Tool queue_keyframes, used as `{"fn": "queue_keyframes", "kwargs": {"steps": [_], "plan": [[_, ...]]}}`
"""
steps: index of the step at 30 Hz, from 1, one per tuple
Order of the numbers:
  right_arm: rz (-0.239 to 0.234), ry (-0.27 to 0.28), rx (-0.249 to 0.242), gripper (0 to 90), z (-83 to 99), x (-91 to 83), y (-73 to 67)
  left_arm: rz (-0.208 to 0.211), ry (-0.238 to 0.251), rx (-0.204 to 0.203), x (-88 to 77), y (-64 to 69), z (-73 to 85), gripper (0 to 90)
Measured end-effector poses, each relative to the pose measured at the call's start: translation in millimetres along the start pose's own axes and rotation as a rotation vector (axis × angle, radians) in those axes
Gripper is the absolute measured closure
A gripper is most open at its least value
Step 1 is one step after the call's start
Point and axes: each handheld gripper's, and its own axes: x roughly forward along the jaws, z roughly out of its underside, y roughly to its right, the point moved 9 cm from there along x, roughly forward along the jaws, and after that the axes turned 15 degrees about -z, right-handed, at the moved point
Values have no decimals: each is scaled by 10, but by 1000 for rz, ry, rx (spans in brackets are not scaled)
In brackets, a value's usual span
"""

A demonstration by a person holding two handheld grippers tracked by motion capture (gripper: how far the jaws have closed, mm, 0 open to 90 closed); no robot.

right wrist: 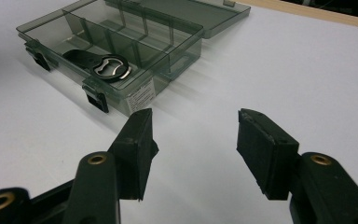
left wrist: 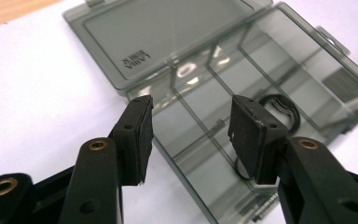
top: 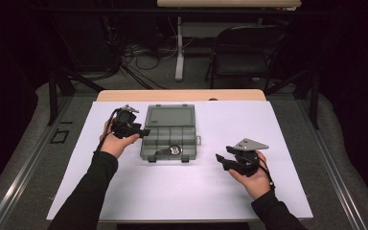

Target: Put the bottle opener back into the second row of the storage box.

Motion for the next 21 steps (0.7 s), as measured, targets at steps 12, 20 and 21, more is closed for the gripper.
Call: {"fn": "queue_keyframes", "kwargs": {"steps": [12, 20, 21], "plan": [[-25, 5, -20, 484, -223, 95, -38, -36, 14, -69, 44, -140, 6, 517], [-52, -14, -23, 495, -546, 283, -17, -50, 6, -91, 130, -179, -4, 531], [-58, -16, -23, 496, -586, 309, -12, -46, 2, -90, 145, -180, 0, 532]]}}
